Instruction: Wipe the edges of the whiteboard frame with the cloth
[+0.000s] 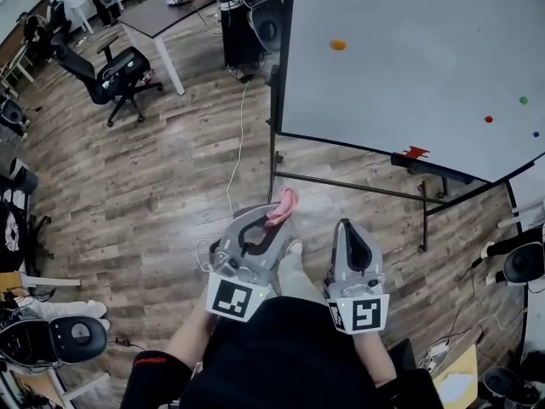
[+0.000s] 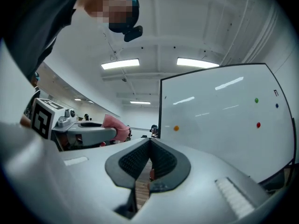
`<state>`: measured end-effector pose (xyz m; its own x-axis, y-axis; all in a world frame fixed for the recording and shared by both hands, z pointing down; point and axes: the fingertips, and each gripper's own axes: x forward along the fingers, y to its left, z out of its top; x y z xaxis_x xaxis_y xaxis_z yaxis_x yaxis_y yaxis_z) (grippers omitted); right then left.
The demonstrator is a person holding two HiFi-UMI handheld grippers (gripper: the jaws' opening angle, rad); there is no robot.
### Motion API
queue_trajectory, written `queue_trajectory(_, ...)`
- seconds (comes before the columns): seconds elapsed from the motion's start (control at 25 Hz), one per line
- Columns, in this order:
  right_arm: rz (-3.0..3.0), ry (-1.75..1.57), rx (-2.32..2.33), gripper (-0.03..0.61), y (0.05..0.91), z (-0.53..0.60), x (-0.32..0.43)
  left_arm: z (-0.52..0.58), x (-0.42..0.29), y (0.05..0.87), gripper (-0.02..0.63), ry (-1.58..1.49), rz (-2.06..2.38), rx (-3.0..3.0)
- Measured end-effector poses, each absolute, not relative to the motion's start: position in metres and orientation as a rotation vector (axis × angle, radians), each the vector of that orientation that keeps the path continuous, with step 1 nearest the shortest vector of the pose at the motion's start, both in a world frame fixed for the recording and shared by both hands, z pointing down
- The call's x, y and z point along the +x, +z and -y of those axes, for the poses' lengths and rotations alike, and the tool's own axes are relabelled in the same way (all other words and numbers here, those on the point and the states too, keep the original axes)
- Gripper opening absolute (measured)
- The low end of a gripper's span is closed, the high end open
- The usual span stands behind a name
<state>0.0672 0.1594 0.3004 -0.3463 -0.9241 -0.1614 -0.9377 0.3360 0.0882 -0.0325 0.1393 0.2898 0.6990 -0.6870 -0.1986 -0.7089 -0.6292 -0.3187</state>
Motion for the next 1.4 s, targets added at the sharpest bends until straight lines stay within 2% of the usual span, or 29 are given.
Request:
queue_trajectory(0.6, -2.555, 0.374, -1.495, 0.002, 0.260, 0.016, 0.087, 0.026, -0.014, 0.231, 0.054, -0.031, -1.170, -2.278)
queue_trajectory(1.04, -2.600, 0.501, -1.377, 0.002, 0.230, 0.072, 0.066, 0.088, -0.027, 0.180, 0.054, -0.101, -1.210, -2.097)
queue_trajectory(1.4, -2.517, 0.601, -1.461, 0.002, 0.193, 0.105, 0.044, 0.139, -0.044, 0.124, 0.054, -0.174, -1.129, -1.989)
